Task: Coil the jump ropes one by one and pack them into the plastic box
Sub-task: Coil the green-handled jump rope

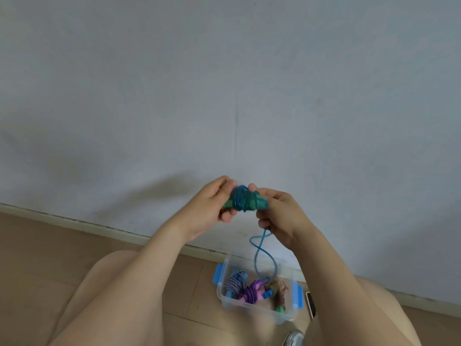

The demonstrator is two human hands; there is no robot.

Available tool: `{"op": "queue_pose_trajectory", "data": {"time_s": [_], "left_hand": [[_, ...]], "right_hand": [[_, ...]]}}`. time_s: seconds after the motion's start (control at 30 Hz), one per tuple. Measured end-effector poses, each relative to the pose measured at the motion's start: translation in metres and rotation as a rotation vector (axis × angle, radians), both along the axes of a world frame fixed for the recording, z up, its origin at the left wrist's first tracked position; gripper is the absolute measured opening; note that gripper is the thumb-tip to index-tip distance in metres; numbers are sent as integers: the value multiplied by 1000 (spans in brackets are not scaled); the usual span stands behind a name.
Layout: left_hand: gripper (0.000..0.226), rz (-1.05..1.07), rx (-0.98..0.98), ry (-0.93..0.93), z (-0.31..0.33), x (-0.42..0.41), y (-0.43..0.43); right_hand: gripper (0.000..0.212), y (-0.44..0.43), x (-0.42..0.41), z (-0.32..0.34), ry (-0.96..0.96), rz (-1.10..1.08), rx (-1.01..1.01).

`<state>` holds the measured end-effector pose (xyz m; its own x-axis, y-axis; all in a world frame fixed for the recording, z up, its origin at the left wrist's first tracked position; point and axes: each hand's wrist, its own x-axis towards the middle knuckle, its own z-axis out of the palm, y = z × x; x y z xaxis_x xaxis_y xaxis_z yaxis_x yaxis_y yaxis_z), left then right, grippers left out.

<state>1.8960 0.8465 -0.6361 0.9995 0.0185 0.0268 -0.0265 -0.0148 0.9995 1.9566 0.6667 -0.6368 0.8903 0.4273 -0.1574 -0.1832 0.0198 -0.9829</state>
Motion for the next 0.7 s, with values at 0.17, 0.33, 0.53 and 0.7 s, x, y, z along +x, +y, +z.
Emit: {"op": "queue_pose_trajectory", "data": {"time_s": [0.17,0.33,0.53,0.7], "left_hand": [[35,286,-93,-53,1,6,-3],[27,520,603,-111,-14,5,9],[25,261,830,-115,-16,1,10],[18,57,662,-120,-2,-7,7]], "right_hand": [[29,5,-13,0,-91,96,-187],[28,9,-32,9,-228,297,-357],[32,1,-21,16,-394,32,-284],[31,-4,-4,5,-562,-201,-397]]}}
